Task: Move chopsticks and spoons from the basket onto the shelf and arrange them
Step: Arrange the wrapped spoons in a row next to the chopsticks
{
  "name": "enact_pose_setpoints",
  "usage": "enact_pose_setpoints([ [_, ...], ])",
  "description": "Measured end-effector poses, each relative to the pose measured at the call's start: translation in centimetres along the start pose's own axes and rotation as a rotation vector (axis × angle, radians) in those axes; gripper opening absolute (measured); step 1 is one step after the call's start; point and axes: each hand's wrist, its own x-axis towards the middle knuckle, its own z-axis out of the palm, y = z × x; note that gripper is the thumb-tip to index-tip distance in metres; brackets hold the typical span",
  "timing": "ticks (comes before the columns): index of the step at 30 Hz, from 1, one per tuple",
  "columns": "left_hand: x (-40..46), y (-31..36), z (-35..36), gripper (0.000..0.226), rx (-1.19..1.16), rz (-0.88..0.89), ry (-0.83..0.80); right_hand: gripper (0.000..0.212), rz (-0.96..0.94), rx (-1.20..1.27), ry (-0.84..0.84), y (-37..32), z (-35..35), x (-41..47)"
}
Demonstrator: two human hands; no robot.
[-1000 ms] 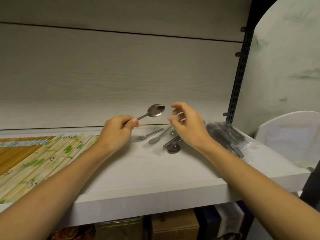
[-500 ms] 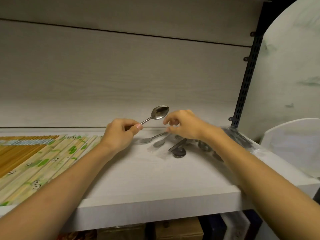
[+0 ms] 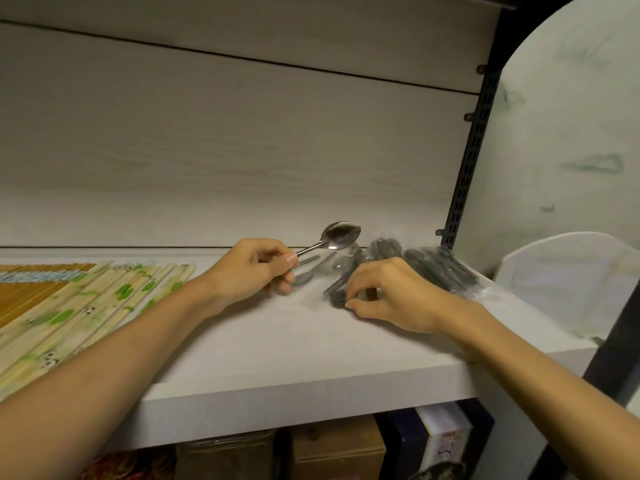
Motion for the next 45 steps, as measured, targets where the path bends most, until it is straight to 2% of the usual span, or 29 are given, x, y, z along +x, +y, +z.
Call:
enact_pose_setpoints([
  [5, -0.6, 0.2, 0.2, 0.016, -0.076, -0.056, -0.093, 0.005, -0.011, 0.182, 0.156, -1.4, -0.6, -0.7],
  [10, -0.8, 0.2, -0.2, 0.02, -0.054, -0.081, -0.045, 0.026, 0.033, 0.358, 0.342, -3.0, -2.0, -1.0],
  [13, -1.2, 0.4, -0.3, 0.02, -0.078, -0.092, -0.011, 0.009, 0.057, 0.573, 0.476, -3.5, -3.4, -0.6],
  [15, -1.2, 0.4, -0.4, 0.017, -0.093, -0.097, 0.041, 0.014, 0.085, 0.683, 0.521, -3.5, -4.3, -0.2],
  [18, -1.4, 0.6, -0.5, 0.012, -0.11, -0.131, 0.109, 0.026, 0.156, 0.737, 0.479, -3.3, -4.6, 0.6],
  [22, -1.8, 1.4, -0.8, 0.016, -0.327, -0.175, 0.046, 0.04, 0.241, 0.703, 0.412, -2.2, -2.8, 2.1],
  [25, -2.1, 2.0, -0.7, 0.018, -0.4, -0.246, -0.018, 0.036, 0.345, 0.696, 0.456, -1.1, -1.3, 3.2],
  [29, -2.3, 1.8, -0.3, 0.016, -0.346, -0.3, -0.107, 0.015, 0.391, 0.884, 0.552, -0.6, 0.0, 3.8],
  [31, -2.1, 1.5, -0.3, 0.013, -0.302, -0.296, -0.125, 0.018, 0.41, 0.822, 0.582, 0.0, 0.5, 4.2],
  [33, -1.6, 1.2, -0.4, 0.011, -0.276, -0.286, -0.147, 0.02, 0.452, 0.693, 0.539, 0.5, 0.9, 4.1],
  [37, -1.3, 1.2, -0.4, 0.029, -0.202, -0.321, -0.217, 0.027, 0.333, 0.894, 0.471, 0.1, 1.3, 3.7],
  [41, -1.5, 1.4, -0.2, 0.031, -0.205, -0.3, -0.214, 0.043, 0.236, 0.893, 0.452, 0.1, 1.4, 3.8],
  [45, -1.8, 1.3, 0.0, 0.025, -0.134, -0.167, -0.092, 0.026, 0.236, 0.805, 0.476, 0.6, 1.7, 4.0],
])
